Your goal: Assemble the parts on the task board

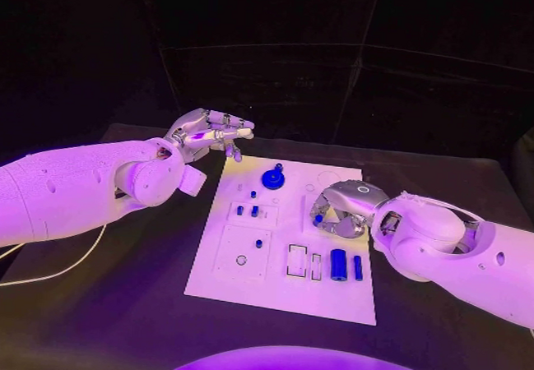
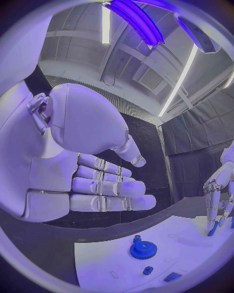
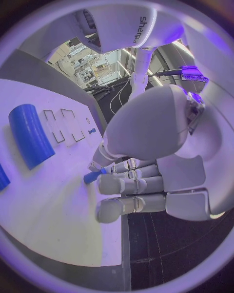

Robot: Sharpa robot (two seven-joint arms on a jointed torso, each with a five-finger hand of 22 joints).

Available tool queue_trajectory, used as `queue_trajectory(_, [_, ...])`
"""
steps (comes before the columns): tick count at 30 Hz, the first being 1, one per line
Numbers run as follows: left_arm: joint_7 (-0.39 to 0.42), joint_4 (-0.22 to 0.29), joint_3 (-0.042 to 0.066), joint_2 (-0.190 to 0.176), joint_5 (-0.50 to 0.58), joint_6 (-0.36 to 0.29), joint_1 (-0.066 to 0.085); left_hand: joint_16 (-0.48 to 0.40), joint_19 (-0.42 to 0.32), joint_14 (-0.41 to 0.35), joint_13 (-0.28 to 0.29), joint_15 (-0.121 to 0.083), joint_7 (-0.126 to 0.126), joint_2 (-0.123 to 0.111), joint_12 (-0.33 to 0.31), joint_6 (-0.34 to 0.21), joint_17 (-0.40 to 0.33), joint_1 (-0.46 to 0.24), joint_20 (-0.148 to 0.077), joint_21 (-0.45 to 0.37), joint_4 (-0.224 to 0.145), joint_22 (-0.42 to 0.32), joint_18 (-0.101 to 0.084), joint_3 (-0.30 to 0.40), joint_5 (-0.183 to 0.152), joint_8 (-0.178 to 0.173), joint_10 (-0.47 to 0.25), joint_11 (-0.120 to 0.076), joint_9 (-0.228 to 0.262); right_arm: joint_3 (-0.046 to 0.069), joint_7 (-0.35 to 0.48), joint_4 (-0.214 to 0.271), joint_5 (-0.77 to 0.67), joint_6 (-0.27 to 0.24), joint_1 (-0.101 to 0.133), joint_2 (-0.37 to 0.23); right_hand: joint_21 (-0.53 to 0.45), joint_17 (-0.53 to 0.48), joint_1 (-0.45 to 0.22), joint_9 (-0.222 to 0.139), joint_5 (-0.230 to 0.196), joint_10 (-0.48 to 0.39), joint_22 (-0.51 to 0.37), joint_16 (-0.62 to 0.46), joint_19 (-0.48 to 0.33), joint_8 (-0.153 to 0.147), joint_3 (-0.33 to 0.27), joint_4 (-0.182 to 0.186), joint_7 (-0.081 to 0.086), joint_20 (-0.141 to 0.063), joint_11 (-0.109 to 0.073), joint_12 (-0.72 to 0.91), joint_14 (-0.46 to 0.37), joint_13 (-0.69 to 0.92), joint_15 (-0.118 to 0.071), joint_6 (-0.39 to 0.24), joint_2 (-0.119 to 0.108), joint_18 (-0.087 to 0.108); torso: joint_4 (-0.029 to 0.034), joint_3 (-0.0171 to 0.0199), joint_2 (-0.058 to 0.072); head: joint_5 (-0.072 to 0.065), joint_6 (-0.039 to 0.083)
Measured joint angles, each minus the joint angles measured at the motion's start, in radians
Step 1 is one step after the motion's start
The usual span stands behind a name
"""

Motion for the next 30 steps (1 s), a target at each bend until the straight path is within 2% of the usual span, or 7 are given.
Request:
queue_trajectory(9, [-0.001,-0.001,0.0,0.001,0.0,0.002,0.0,0.0,0.0,0.0,0.0,0.0,0.0,0.0,0.0,0.0,0.0,0.0,0.0,0.0,0.0,-0.001,0.0,0.0,0.0,0.0,0.0,0.0,0.0,0.0,-0.015,-0.009,-0.019,0.005,0.0,0.008,0.03,0.015,-0.004,0.004,-0.034,0.048,0.04,0.012,0.022,0.012,0.096,-0.011,0.005,-0.004,-0.005,-0.011,0.008,0.001,-0.008,0.05,-0.004,0.0,-0.0002,0.0,-0.001,-0.003,-0.001])
queue_trajectory(13, [-0.001,-0.001,0.0,0.001,0.0,0.002,0.0,0.0,0.0,0.0,0.0,0.0,0.0,0.0,0.0,0.0,0.0,0.0,0.0,0.0,0.0,-0.001,0.0,0.0,0.0,0.0,0.0,0.0,0.0,0.0,-0.019,-0.009,-0.027,-0.003,0.0,0.008,0.065,0.061,-0.011,0.005,-0.042,0.087,0.099,0.052,0.046,0.024,0.129,-0.021,-0.001,-0.01,-0.012,-0.003,0.022,0.005,-0.011,0.084,-0.013,-0.016,-0.0004,0.0,-0.001,-0.004,-0.002])
queue_trajectory(18, [-0.002,-0.002,0.0,0.0,0.0,0.002,0.0,0.0,0.0,0.0,0.0,0.0,0.0,0.0,0.0,0.0,0.0,0.0,0.0,0.0,0.0,-0.001,0.0,0.0,0.0,0.0,0.0,0.0,0.0,-0.001,-0.02,0.005,-0.037,-0.029,-0.001,-0.002,0.092,0.093,-0.015,0.01,-0.045,0.107,0.144,0.077,0.059,0.03,0.151,-0.036,-0.008,-0.016,-0.02,-0.001,0.025,0.008,-0.014,0.107,-0.011,-0.016,-0.001,0.0004,-0.001,-0.005,-0.003])
queue_trajectory(23, [-0.002,-0.003,0.0,0.0,0.0,0.003,0.0,0.0,0.0,0.0,0.0,0.0,0.0,0.0,0.0,0.0,0.0,0.0,0.0,0.0,0.0,-0.001,0.0,0.0,0.0,0.0,0.0,0.0,0.0,0.0,-0.017,0.039,-0.035,-0.065,-0.001,-0.026,0.101,0.099,-0.017,0.012,-0.047,0.11,0.156,0.086,0.062,0.032,0.167,-0.044,-0.009,-0.02,-0.017,-0.001,0.025,0.009,-0.014,0.109,-0.01,-0.016,-0.0011,0.0003,-0.002,-0.005,-0.004])
queue_trajectory(24, [-0.002,-0.004,0.0,0.0,0.0,0.003,0.0,0.0,0.0,0.0,0.0,0.0,0.0,0.0,0.0,0.0,0.0,0.0,0.0,0.0,0.0,-0.001,0.0,0.0,0.0,0.0,0.0,0.0,0.0,0.001,-0.016,0.048,-0.031,-0.072,-0.001,-0.032,0.102,0.099,-0.019,0.012,-0.046,0.11,0.157,0.086,0.062,0.032,0.167,-0.044,-0.009,-0.02,-0.017,-0.001,0.025,0.009,-0.014,0.109,-0.013,-0.016,-0.0011,0.0,-0.002,-0.005,-0.004])
queue_trajectory(27, [-0.002,-0.004,0.0,0.0,0.0,0.003,0.0,0.0,0.0,0.0,0.0,0.0,0.0,0.0,0.0,0.0,0.0,0.0,0.0,0.0,0.0,-0.001,0.0,0.0,0.0,0.0,0.0,0.0,0.0,0.018,-0.008,0.076,-0.011,-0.096,-0.002,-0.046,0.102,0.101,-0.021,0.012,-0.042,0.11,0.157,0.086,0.062,0.032,0.172,-0.049,-0.009,-0.02,-0.017,-0.001,0.025,0.009,-0.014,0.109,-0.013,-0.016,-0.0011,-0.0004,-0.003,-0.005,-0.003])
queue_trajectory(30, [-0.002,-0.006,0.0,-0.001,0.0,0.003,0.0,0.0,0.0,0.0,0.0,0.0,0.0,0.0,0.0,0.0,0.0,0.0,0.0,0.0,0.0,-0.001,0.0,0.0,0.0,0.0,0.0,0.0,0.0,0.029,0.001,0.112,0.018,-0.119,-0.001,-0.056,0.102,0.102,-0.021,0.012,-0.042,0.11,0.158,0.09,0.062,0.032,0.172,-0.049,-0.009,-0.02,-0.017,-0.001,0.025,0.009,-0.014,0.109,-0.013,-0.016,-0.0011,-0.0007,-0.003,-0.002,-0.002])
